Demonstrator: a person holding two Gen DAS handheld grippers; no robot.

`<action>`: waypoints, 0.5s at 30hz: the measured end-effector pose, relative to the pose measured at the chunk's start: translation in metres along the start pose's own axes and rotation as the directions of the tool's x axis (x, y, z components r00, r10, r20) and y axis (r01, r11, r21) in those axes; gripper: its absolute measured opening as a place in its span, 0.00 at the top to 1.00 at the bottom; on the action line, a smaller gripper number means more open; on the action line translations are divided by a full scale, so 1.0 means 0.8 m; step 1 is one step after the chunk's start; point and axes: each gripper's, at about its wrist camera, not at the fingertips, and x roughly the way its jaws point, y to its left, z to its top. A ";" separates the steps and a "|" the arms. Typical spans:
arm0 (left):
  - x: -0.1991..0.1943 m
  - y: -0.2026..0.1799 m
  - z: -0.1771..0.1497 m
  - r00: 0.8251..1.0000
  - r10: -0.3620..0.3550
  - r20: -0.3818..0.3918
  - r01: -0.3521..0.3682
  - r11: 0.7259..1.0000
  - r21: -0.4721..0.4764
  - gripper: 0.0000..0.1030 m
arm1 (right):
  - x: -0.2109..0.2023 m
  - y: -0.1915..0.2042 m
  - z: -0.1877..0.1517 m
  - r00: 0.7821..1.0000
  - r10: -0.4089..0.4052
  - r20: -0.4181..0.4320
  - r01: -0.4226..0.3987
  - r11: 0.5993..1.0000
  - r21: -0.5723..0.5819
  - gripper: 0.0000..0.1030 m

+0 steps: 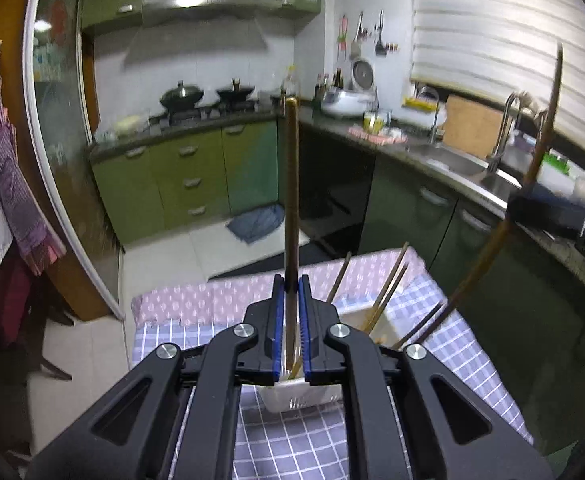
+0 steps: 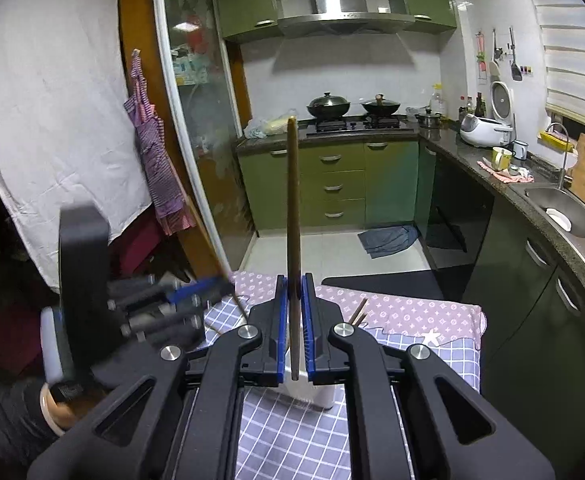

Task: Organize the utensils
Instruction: 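Carry both chopsticks upright over the holder and open the left gripper, then open the right gripper to drop its chopstick into the holder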

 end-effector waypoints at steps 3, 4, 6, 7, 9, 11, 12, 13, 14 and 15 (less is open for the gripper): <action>0.009 0.003 -0.016 1.000 -0.005 -0.021 0.004 1.000 -0.006 0.75 | 0.018 -0.007 0.005 1.000 -0.006 -0.003 0.007 1.000 0.013 0.92; 0.007 0.004 -0.019 1.000 -0.003 -0.013 0.003 1.000 -0.010 0.58 | 0.024 -0.009 0.007 1.000 -0.006 -0.005 0.006 1.000 0.017 0.92; -0.007 0.007 -0.027 1.000 0.002 0.025 -0.002 1.000 -0.020 0.42 | 0.036 -0.012 0.009 1.000 -0.016 -0.007 0.016 1.000 0.021 0.92; -0.019 0.008 -0.030 0.998 0.011 0.054 -0.010 1.000 -0.020 0.38 | 0.042 -0.014 0.009 1.000 -0.018 -0.010 0.018 1.000 0.024 0.92; -0.045 0.009 -0.038 0.994 0.023 0.107 -0.022 1.000 -0.012 0.30 | 0.054 -0.016 0.005 1.000 -0.014 -0.023 0.015 0.999 0.033 0.92; -0.072 0.010 -0.051 0.988 0.035 0.152 -0.033 0.999 -0.016 0.20 | 0.066 -0.017 -0.002 0.999 -0.020 -0.034 0.022 0.999 0.037 0.92; -0.084 0.010 -0.056 0.985 0.035 0.167 -0.032 0.999 -0.022 0.18 | 0.070 -0.018 -0.004 0.999 -0.018 -0.037 0.020 0.999 0.040 0.92; -0.098 0.012 -0.067 0.982 0.036 0.185 -0.029 0.999 -0.037 0.17 | 0.074 -0.018 -0.008 0.999 -0.016 -0.042 0.017 0.999 0.043 0.92; -0.108 0.012 -0.075 0.980 0.039 0.196 -0.029 0.998 -0.049 0.16 | 0.080 -0.018 -0.013 0.999 -0.018 -0.047 0.020 0.999 0.043 0.92; -0.121 0.014 -0.088 0.977 0.042 0.208 -0.029 0.997 -0.067 0.11 | 0.084 -0.017 -0.017 0.999 -0.023 -0.049 0.025 0.999 0.040 0.92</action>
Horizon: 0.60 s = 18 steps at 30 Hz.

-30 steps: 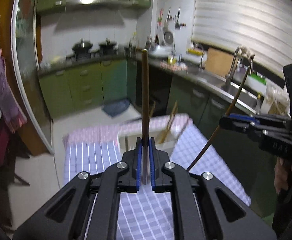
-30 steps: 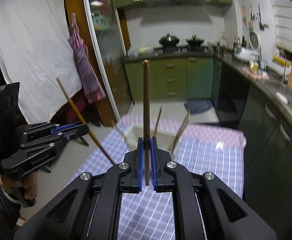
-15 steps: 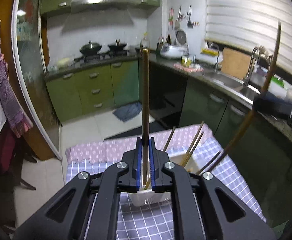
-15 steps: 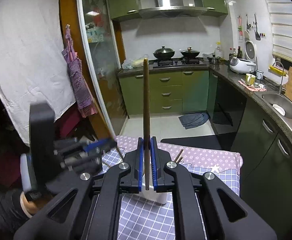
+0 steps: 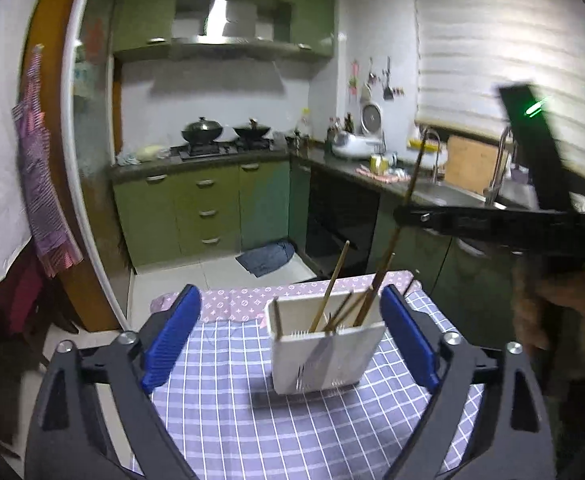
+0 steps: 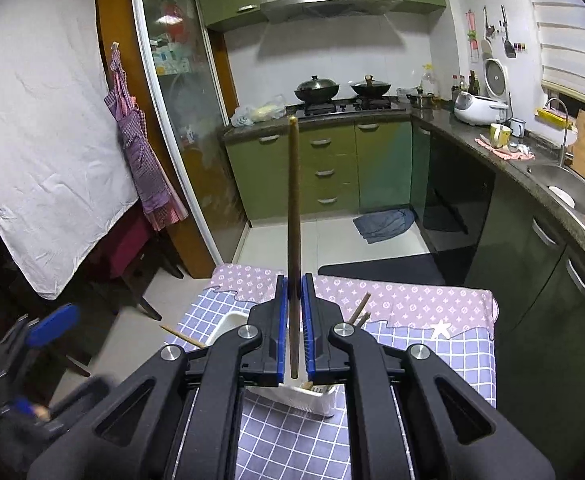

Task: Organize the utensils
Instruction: 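Open the right gripper to drop its chopstick into the holder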

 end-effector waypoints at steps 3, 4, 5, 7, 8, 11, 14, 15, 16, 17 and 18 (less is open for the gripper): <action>-0.031 0.007 -0.023 1.000 0.022 0.020 -0.021 0.999 -0.026 0.10 | 0.015 0.003 -0.015 1.000 -0.013 -0.012 0.013 1.000 -0.012 0.92; -0.039 0.009 -0.031 0.999 0.044 0.022 -0.043 0.999 -0.034 0.09 | 0.019 0.004 -0.021 1.000 -0.021 -0.015 0.021 1.000 -0.016 0.92; -0.044 0.011 -0.037 0.998 0.055 0.019 -0.054 0.998 -0.039 0.09 | 0.023 0.005 -0.026 0.999 -0.029 -0.018 0.028 0.999 -0.019 0.92; -0.050 0.019 -0.051 0.998 0.066 -0.008 -0.066 0.996 -0.063 0.08 | 0.034 0.004 -0.038 0.999 -0.041 -0.031 0.040 0.999 -0.019 0.92; -0.052 0.022 -0.055 0.998 0.060 -0.019 -0.062 0.995 -0.072 0.08 | 0.038 0.003 -0.044 0.998 -0.039 -0.039 0.039 0.999 -0.016 0.92; -0.052 0.031 -0.067 0.996 0.062 -0.059 -0.067 0.994 -0.088 0.08 | 0.045 0.007 -0.055 0.998 -0.035 -0.050 0.034 0.999 -0.017 0.92; -0.048 0.034 -0.077 0.994 0.067 -0.088 -0.075 0.993 -0.091 0.08 | 0.043 0.011 -0.060 0.998 -0.038 -0.046 0.037 0.999 -0.023 0.90; -0.044 0.034 -0.078 0.993 0.064 -0.097 -0.072 0.993 -0.089 0.08 | 0.040 0.013 -0.061 0.998 -0.045 -0.043 0.044 0.999 -0.028 0.87; -0.042 0.034 -0.080 0.992 0.060 -0.107 -0.069 0.994 -0.085 0.08 | 0.036 0.015 -0.063 0.998 -0.047 -0.039 0.045 0.998 -0.032 0.82; -0.039 0.033 -0.081 0.992 0.060 -0.113 -0.069 0.994 -0.082 0.08 | 0.028 0.017 -0.066 0.999 -0.043 -0.032 0.042 0.999 -0.031 0.82; -0.038 0.034 -0.084 0.992 0.059 -0.116 -0.068 0.994 -0.080 0.08 | 0.021 0.018 -0.068 0.999 -0.042 -0.027 0.041 0.999 -0.031 0.82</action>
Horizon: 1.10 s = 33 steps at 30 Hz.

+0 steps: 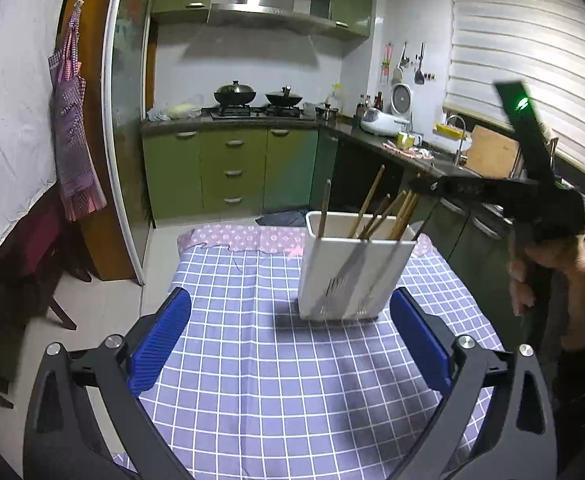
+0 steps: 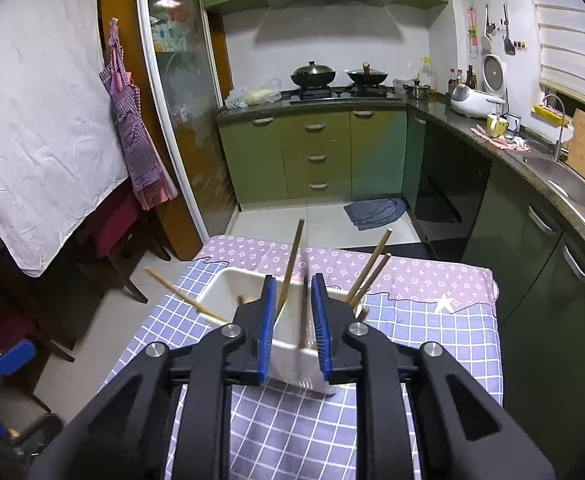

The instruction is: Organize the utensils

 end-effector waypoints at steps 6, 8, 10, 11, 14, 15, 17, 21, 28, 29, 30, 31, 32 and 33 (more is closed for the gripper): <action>0.003 -0.004 -0.019 0.999 -0.046 -0.016 0.046 0.999 0.005 0.06 | -0.078 0.000 -0.054 0.997 0.004 0.079 -0.005 1.000 0.011 0.58; 0.004 -0.005 -0.030 0.998 -0.051 -0.030 0.051 0.999 0.014 0.06 | -0.100 -0.006 -0.095 0.996 -0.001 0.089 -0.002 1.000 0.027 0.45; 0.007 -0.006 -0.046 0.997 -0.052 -0.059 0.054 0.998 0.023 0.06 | -0.116 -0.011 -0.134 0.996 -0.008 0.094 0.003 0.999 0.053 0.28; 0.007 -0.006 -0.055 0.996 -0.055 -0.070 0.056 0.998 0.022 0.06 | -0.123 -0.014 -0.151 0.995 -0.012 0.099 0.005 0.998 0.067 0.14; 0.003 -0.005 -0.073 0.997 -0.053 -0.065 0.054 0.998 0.023 0.06 | -0.142 -0.021 -0.216 0.988 -0.057 0.142 0.041 0.993 0.110 0.04; 0.000 -0.004 -0.079 0.997 -0.049 -0.060 0.050 0.998 0.021 0.06 | -0.146 -0.021 -0.228 0.988 -0.065 0.143 0.050 0.993 0.110 0.04; -0.009 -0.004 -0.084 0.997 -0.055 -0.050 0.055 0.998 0.016 0.06 | -0.158 -0.018 -0.253 0.989 -0.072 0.131 0.059 0.994 0.096 0.04; -0.054 -0.011 -0.084 1.000 -0.022 0.011 0.021 0.998 0.057 0.06 | -0.204 -0.006 -0.272 0.978 -0.092 0.186 0.081 0.994 0.069 0.04; -0.124 -0.013 -0.089 1.000 -0.017 0.023 0.016 0.998 0.054 0.06 | -0.297 0.013 -0.286 0.958 -0.114 0.264 0.095 0.992 0.083 0.04; -0.133 -0.011 -0.092 0.999 -0.030 0.023 0.029 0.999 0.039 0.06 | -0.307 0.015 -0.288 0.955 -0.114 0.273 0.093 0.992 0.090 0.04; -0.139 -0.009 -0.093 0.999 -0.037 0.024 0.036 0.999 0.030 0.06 | -0.315 0.017 -0.291 0.954 -0.113 0.278 0.091 0.992 0.089 0.04; -0.145 -0.008 -0.095 0.999 -0.044 0.026 0.043 0.999 0.019 0.06 | -0.320 0.021 -0.292 0.953 -0.111 0.281 0.090 0.992 0.086 0.04; -0.150 -0.007 -0.096 0.998 -0.048 0.028 0.047 0.999 0.015 0.06 | -0.325 0.024 -0.294 0.953 -0.109 0.283 0.089 0.993 0.084 0.04; -0.156 -0.006 -0.097 0.998 -0.049 0.035 0.048 0.999 0.012 0.06 | -0.329 0.027 -0.294 0.952 -0.106 0.289 0.086 0.993 0.080 0.04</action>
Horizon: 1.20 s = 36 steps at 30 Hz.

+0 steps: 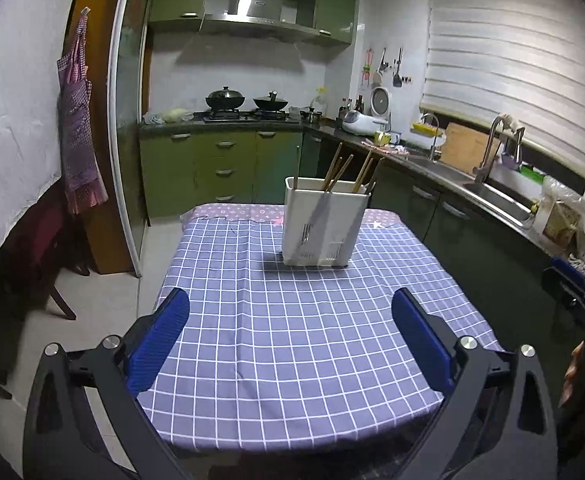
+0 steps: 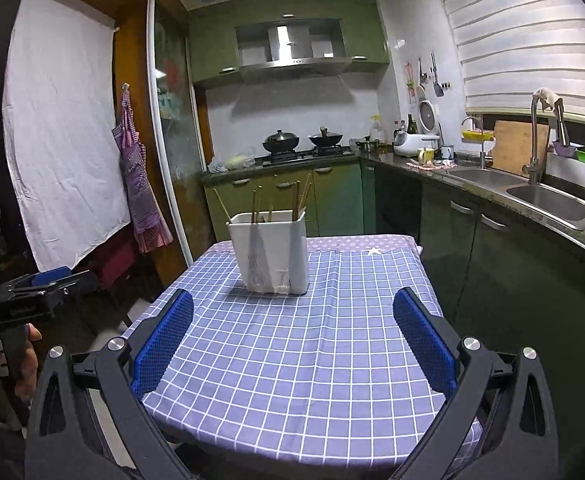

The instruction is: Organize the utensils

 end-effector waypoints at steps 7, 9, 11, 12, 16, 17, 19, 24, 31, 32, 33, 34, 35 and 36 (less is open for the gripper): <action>-0.026 -0.004 0.000 0.999 0.013 0.045 -0.014 1.000 0.012 0.06 | -0.030 0.011 0.006 0.999 0.024 0.046 -0.023 1.000 -0.009 0.04; -0.031 -0.005 0.000 0.999 0.014 0.052 -0.015 1.000 0.012 0.06 | -0.033 0.011 0.007 0.999 0.020 0.045 -0.020 1.000 -0.008 0.04; -0.032 -0.005 0.000 0.999 0.010 0.052 -0.011 1.000 0.010 0.06 | -0.032 0.011 0.008 0.999 0.019 0.042 -0.019 1.000 -0.007 0.04; -0.033 -0.006 0.000 0.999 0.008 0.053 -0.009 1.000 0.007 0.06 | -0.034 0.011 0.007 0.999 0.016 0.041 -0.015 1.000 -0.005 0.04; -0.031 -0.006 -0.004 0.999 0.016 0.038 -0.016 1.000 0.007 0.06 | -0.038 0.010 0.009 0.999 0.011 0.045 -0.011 1.000 0.001 0.04; -0.029 -0.005 -0.004 0.999 0.021 0.034 -0.021 1.000 0.009 0.06 | -0.039 0.011 0.009 0.999 0.009 0.045 -0.008 1.000 -0.003 0.04; -0.027 -0.005 -0.004 0.999 0.030 0.029 -0.030 1.000 0.010 0.06 | -0.035 0.012 0.009 0.999 0.008 0.042 -0.008 1.000 -0.005 0.04; -0.022 0.002 -0.006 0.999 0.033 0.012 -0.033 0.999 -0.004 0.06 | -0.026 0.017 0.010 1.000 0.021 0.018 -0.021 1.000 -0.010 0.04; -0.016 0.003 -0.007 0.999 0.046 0.000 -0.046 0.999 0.002 0.06 | -0.016 0.020 0.008 0.999 0.032 0.006 -0.032 0.999 -0.007 0.04; -0.015 0.003 -0.007 0.999 0.041 -0.003 -0.041 0.999 0.001 0.06 | -0.015 0.020 0.007 1.000 0.030 0.005 -0.030 1.000 -0.006 0.04; -0.014 0.003 -0.007 0.999 0.038 -0.004 -0.038 0.999 0.000 0.06 | -0.014 0.020 0.007 1.000 0.030 0.004 -0.030 1.000 -0.005 0.04; -0.013 0.003 -0.007 0.999 0.038 -0.004 -0.038 0.999 0.000 0.06 | -0.013 0.021 0.007 1.000 0.030 0.002 -0.030 1.000 -0.004 0.04; -0.013 0.003 -0.007 0.999 0.041 -0.004 -0.041 0.999 0.000 0.06 | -0.011 0.021 0.006 1.000 0.030 0.000 -0.030 1.000 -0.004 0.04; -0.012 0.004 -0.007 0.999 0.043 -0.004 -0.043 0.999 0.001 0.06 | -0.011 0.021 0.007 1.000 0.029 0.000 -0.029 1.000 -0.003 0.04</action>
